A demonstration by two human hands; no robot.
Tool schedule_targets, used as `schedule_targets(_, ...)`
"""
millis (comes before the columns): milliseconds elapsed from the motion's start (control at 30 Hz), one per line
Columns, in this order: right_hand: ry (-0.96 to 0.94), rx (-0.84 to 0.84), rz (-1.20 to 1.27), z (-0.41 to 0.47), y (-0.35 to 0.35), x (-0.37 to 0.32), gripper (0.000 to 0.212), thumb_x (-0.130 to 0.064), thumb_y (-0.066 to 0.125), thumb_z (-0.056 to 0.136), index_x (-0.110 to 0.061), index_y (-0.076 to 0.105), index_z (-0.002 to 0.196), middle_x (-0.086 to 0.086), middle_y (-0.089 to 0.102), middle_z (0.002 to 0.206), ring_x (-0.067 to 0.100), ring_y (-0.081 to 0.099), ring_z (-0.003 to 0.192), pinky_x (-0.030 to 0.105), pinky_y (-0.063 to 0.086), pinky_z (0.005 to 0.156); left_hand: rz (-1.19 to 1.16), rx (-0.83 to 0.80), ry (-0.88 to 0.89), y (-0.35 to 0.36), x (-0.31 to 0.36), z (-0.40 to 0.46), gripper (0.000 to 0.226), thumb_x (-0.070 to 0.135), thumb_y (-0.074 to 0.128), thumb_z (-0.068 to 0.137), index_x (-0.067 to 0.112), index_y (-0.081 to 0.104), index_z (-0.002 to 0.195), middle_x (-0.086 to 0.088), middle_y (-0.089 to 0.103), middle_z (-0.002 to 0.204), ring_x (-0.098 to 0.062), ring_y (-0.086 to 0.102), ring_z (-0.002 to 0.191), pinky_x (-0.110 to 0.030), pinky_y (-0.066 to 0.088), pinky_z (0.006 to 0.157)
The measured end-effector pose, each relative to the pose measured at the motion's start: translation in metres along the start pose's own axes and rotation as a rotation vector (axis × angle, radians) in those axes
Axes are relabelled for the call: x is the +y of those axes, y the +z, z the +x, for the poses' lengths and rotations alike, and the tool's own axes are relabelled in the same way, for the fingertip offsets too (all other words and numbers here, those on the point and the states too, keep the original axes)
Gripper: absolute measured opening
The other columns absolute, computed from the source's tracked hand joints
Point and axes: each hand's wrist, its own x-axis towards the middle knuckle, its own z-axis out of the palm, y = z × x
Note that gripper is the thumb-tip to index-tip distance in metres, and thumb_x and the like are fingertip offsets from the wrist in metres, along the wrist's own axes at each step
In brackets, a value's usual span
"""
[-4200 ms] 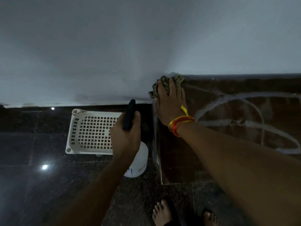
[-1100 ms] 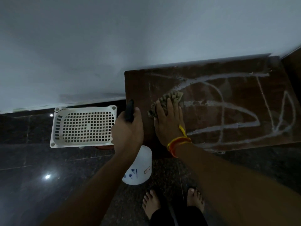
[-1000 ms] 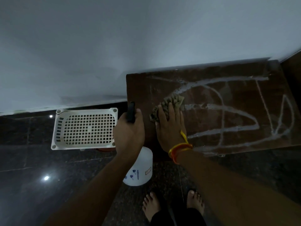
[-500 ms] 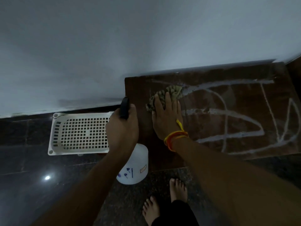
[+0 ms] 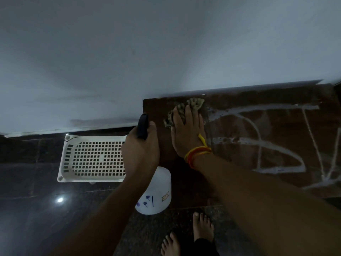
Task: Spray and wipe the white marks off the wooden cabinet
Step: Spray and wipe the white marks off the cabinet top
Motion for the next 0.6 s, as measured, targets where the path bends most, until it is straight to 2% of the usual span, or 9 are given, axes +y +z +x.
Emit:
schedule_targets(167, 0.038, 0.035, 0.019, -0.041, 0.006, -0.007, 0.062, -0.036, 0.046, 0.093, -0.019, 0.024, 0.149, 0.021, 0.021, 0.154, 0.041, 0.02, 0.141, 0.049, 0.012, 0.116, 0.008, -0.002, 0.001, 0.003, -0.003, -0.001, 0.038, 0.049, 0.049, 0.096, 0.02, 0.057, 0.072, -0.005, 0.061, 0.059, -0.03, 0.066, 0.059, -0.051, 0.059, 0.064)
schedule_targets(267, 0.013, -0.002, -0.022, -0.058, 0.007, -0.005, 0.063, -0.037, 0.047, 0.093, -0.02, 0.023, 0.149, 0.02, 0.022, 0.154, 0.042, 0.023, 0.14, 0.05, 0.013, 0.115, 0.002, -0.012, 0.004, 0.002, 0.002, 0.002, 0.039, 0.048, 0.049, 0.096, 0.019, 0.056, 0.071, -0.005, 0.06, 0.058, -0.031, 0.066, 0.059, -0.051, 0.059, 0.064)
schedule_targets(400, -0.017, 0.04, -0.027, -0.021, 0.005, -0.003, 0.062, -0.036, 0.048, 0.092, -0.019, 0.026, 0.148, 0.021, 0.023, 0.153, 0.042, 0.02, 0.141, 0.049, 0.007, 0.115, 0.008, -0.035, 0.026, 0.002, 0.004, 0.008, 0.041, 0.047, 0.049, 0.096, 0.015, 0.057, 0.072, -0.013, 0.063, 0.062, -0.038, 0.065, 0.063, -0.051, 0.056, 0.062)
schedule_targets(500, -0.021, 0.009, -0.002, 0.021, -0.003, -0.002, 0.06, -0.037, 0.037, 0.097, -0.021, 0.016, 0.15, 0.018, 0.011, 0.157, 0.039, 0.01, 0.144, 0.047, 0.002, 0.118, 0.012, -0.027, 0.036, 0.002, 0.003, 0.012, 0.042, 0.046, 0.048, 0.097, 0.012, 0.058, 0.074, -0.021, 0.065, 0.068, -0.042, 0.065, 0.067, -0.051, 0.056, 0.062)
schedule_targets(600, -0.018, 0.021, 0.018, 0.035, -0.006, 0.001, 0.059, -0.037, 0.036, 0.097, -0.022, 0.016, 0.15, 0.016, 0.009, 0.158, 0.038, 0.008, 0.144, 0.047, 0.002, 0.119, 0.009, -0.024, 0.018, 0.001, 0.003, 0.013, 0.041, 0.046, 0.049, 0.096, 0.013, 0.056, 0.073, -0.02, 0.062, 0.065, -0.044, 0.065, 0.068, -0.051, 0.056, 0.059)
